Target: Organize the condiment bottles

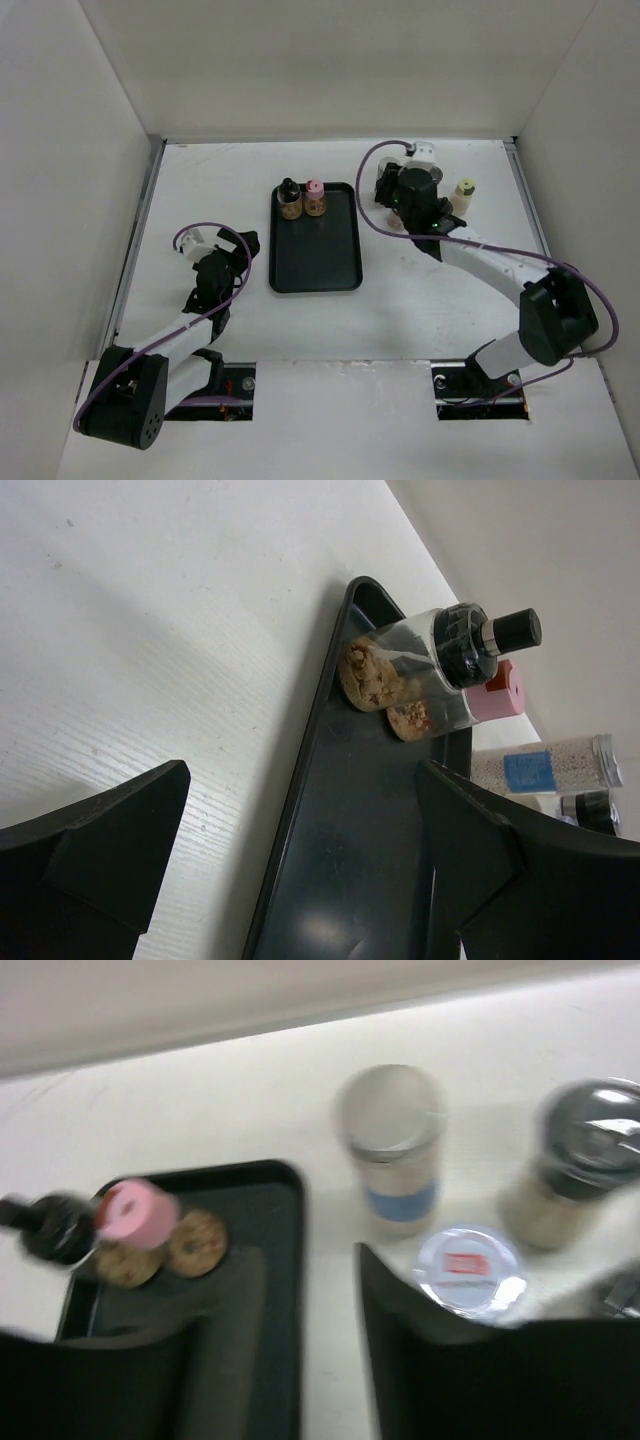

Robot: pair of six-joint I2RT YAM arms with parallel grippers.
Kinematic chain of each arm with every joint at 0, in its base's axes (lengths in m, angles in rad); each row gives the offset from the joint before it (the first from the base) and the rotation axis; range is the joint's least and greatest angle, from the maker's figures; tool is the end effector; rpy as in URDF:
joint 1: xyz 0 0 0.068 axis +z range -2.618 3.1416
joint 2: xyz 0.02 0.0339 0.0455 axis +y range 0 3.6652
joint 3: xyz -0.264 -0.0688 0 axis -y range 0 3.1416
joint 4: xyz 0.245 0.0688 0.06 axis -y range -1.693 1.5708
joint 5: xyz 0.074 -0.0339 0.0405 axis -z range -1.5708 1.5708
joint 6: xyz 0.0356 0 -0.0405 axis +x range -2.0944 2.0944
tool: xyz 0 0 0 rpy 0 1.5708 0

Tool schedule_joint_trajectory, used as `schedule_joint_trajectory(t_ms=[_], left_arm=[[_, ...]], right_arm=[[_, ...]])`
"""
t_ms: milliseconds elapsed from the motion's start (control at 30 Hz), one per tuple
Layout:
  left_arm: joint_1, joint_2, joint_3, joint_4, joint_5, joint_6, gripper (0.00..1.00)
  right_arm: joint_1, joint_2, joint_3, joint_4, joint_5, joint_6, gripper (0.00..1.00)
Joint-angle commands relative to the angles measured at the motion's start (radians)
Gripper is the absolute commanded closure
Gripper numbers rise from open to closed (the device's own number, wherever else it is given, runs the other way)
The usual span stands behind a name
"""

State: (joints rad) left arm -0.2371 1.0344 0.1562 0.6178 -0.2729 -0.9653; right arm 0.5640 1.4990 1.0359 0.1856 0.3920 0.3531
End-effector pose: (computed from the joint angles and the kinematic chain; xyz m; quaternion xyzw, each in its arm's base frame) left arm 0.1892 -0.0358 0.1623 -0.3572 0.7045 -0.2525 0.5588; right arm 0.3030 0.1755 0.2918 0.0343 0.7908 0.1222 0.5987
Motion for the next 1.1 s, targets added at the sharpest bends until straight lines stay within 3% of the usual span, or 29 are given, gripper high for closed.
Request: schedule_joint_trajectory(t_ms=[0, 100, 167, 433, 700, 933, 1067], left_arm=[[-0.008, -0.007, 0.013, 0.040, -0.011, 0.004, 0.00], [-0.009, -0.013, 0.009, 0.040, -0.012, 0.004, 0.00], [-0.008, -0.011, 0.009, 0.040, -0.014, 0.004, 0.00], [-0.009, -0.007, 0.009, 0.040, -0.012, 0.004, 0.00], [-0.011, -0.008, 0.009, 0.043, -0.012, 0.004, 0.00], [-0.012, 0.004, 0.013, 0.045, -0.006, 0.004, 0.00], [-0.018, 0.003, 0.014, 0.046, -0.005, 0.004, 0.00]], right_arm=[[-0.057, -0.020, -0.082, -0.026, 0.057, 0.035, 0.42], [-0.092, -0.020, -0.112, -0.028, 0.080, 0.043, 0.22], [-0.105, -0.003, -0.108, -0.041, 0.088, 0.037, 0.16], [-0.129, 0.110, -0.048, -0.034, 0.053, 0.030, 0.11], [-0.137, 0.191, 0.003, -0.008, 0.051, 0.024, 0.23], [-0.128, 0.210, 0.000, 0.012, 0.102, -0.003, 0.50], [-0.086, 0.158, -0.033, 0.020, 0.136, -0.022, 0.53]])
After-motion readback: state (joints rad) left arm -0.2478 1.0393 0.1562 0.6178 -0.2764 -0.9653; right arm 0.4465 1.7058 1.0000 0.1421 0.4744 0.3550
